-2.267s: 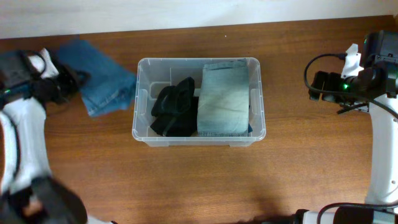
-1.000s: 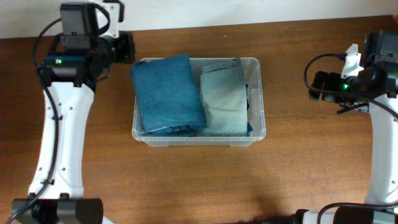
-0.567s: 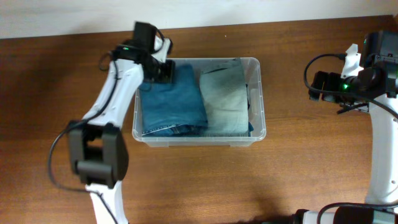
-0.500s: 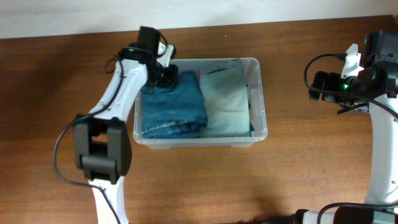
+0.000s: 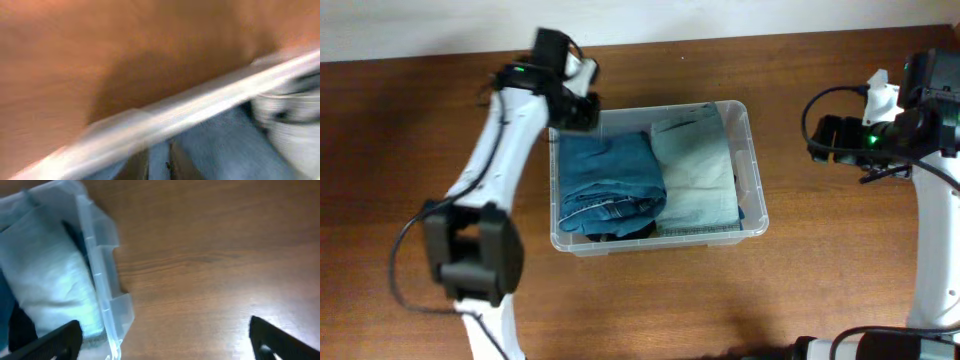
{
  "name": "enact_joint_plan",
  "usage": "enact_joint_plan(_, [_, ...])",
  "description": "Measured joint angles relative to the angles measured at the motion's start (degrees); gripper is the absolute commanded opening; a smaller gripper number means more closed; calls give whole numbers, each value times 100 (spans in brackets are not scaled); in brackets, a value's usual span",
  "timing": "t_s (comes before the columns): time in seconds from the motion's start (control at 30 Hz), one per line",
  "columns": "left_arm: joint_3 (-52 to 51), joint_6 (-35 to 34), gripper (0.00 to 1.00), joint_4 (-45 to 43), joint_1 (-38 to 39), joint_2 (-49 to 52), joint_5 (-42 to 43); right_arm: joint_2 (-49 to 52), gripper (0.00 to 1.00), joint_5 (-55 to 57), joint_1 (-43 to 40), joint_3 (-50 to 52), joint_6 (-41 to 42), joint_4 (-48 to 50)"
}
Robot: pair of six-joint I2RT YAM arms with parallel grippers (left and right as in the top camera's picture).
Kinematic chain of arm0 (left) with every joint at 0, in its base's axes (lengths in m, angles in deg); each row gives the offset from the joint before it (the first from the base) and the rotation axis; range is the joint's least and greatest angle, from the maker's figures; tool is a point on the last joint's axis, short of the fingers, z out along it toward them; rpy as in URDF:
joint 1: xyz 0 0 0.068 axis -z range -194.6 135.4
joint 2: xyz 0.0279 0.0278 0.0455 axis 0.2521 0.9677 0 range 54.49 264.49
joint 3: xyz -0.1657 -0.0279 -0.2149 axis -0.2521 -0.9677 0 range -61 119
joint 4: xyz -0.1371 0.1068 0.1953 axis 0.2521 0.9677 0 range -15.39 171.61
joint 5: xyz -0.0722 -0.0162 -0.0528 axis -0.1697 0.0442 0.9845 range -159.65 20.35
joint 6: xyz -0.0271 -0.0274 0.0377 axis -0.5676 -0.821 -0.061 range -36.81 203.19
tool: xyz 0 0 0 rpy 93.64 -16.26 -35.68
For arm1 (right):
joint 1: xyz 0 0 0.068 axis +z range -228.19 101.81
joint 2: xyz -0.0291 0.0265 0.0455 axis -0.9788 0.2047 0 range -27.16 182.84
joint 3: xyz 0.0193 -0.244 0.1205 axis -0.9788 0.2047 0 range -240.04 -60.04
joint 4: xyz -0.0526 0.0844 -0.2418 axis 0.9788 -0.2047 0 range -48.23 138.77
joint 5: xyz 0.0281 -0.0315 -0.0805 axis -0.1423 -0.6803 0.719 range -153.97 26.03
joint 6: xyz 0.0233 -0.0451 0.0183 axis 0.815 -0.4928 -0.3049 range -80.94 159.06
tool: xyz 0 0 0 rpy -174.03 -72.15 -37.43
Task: Pack container
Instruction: 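Press and tuck the clothes flat in the bin with the right gripper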
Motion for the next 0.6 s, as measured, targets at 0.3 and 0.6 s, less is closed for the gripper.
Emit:
enact_joint_plan(0.3, [409,52,46,343,-750,-2293,-531,85,27,-293,1917,9,-616,232])
enact_joint_plan(0.6, [341,59,48,944,-1147,-2186,-780,1558,38,-306,2949,876,-656,1519])
